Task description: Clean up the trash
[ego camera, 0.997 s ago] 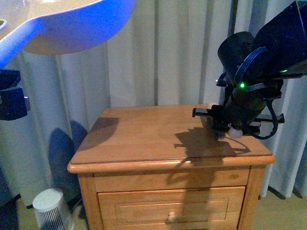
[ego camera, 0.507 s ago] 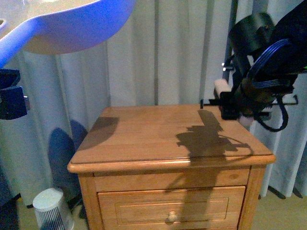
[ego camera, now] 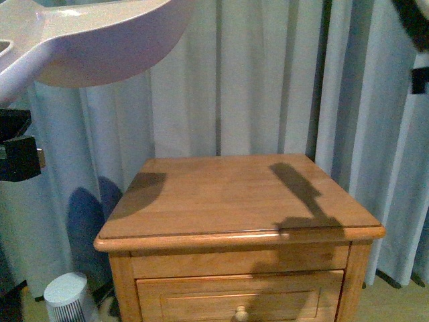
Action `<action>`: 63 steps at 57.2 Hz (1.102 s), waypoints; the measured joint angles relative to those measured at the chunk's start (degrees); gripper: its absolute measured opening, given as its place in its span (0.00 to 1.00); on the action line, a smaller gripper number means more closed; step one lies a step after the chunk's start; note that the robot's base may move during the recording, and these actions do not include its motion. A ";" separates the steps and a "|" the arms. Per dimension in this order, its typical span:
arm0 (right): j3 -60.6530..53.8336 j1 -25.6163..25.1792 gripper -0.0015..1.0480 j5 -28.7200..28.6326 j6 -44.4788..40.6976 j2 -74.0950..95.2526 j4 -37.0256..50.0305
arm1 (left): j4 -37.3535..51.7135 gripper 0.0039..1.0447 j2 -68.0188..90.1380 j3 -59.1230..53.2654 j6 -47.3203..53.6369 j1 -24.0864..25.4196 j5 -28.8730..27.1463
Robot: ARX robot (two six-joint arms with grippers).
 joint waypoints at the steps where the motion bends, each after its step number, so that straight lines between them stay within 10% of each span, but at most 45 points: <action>1: -1.25 0.02 0.20 0.26 0.02 -1.55 -0.07 | 0.00 0.25 0.00 0.00 0.00 0.00 0.02; 63: -14.01 1.01 0.20 2.95 2.71 -20.26 -5.22 | 0.00 0.25 0.00 0.00 -0.02 0.00 0.02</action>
